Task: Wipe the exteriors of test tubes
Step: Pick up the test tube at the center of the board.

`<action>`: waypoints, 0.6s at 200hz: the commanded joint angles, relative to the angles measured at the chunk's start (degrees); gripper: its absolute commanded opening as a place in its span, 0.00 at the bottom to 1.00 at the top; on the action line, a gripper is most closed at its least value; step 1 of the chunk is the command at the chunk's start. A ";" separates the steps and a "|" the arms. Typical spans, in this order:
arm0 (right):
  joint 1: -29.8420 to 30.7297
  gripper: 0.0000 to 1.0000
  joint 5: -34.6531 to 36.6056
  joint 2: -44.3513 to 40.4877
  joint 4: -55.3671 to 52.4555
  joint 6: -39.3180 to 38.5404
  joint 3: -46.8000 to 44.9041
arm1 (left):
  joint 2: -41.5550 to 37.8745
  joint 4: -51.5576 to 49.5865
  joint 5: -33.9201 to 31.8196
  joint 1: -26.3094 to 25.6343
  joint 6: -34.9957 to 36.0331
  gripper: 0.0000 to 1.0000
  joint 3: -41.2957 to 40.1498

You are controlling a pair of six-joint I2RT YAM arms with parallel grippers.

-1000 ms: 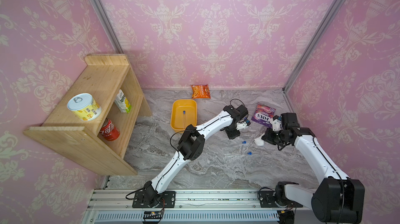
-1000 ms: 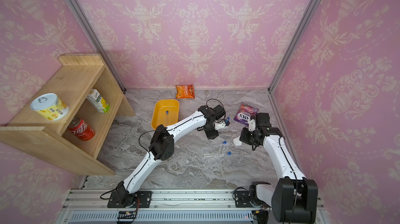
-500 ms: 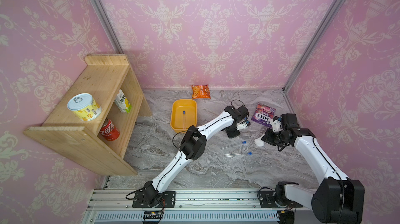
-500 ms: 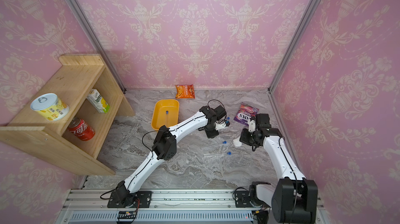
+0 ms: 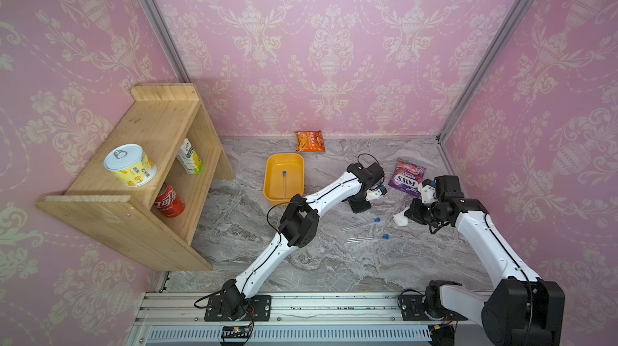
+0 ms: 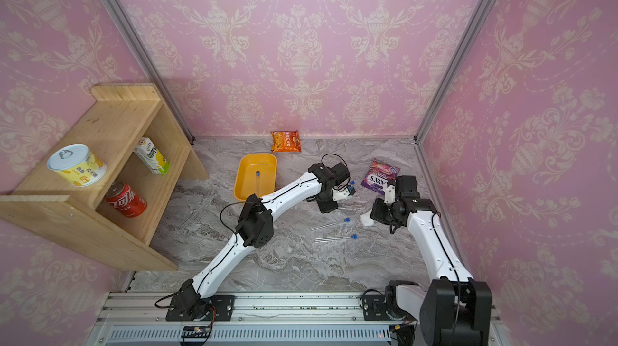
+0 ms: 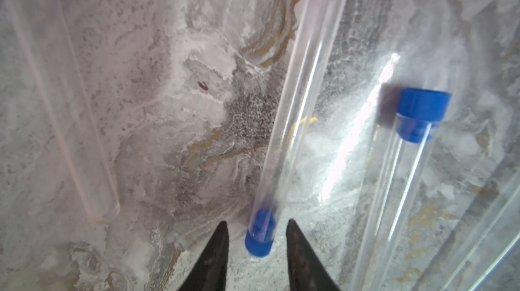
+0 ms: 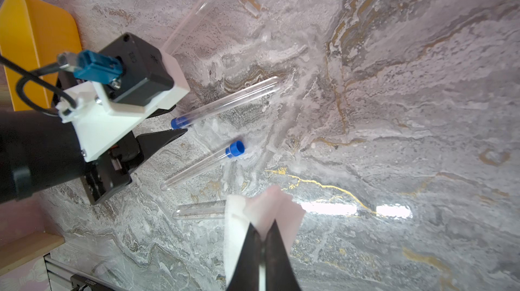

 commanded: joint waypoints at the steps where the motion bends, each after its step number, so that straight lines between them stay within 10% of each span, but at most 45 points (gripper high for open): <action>1: -0.28 0.00 -0.55 -0.98 -0.05 1.07 -0.81 | 1.84 -1.88 0.23 -0.27 1.09 0.34 1.00; 120: -0.28 0.00 -0.56 -1.24 0.12 1.06 -0.81 | 3.03 -2.34 -0.05 -0.28 0.87 0.25 0.91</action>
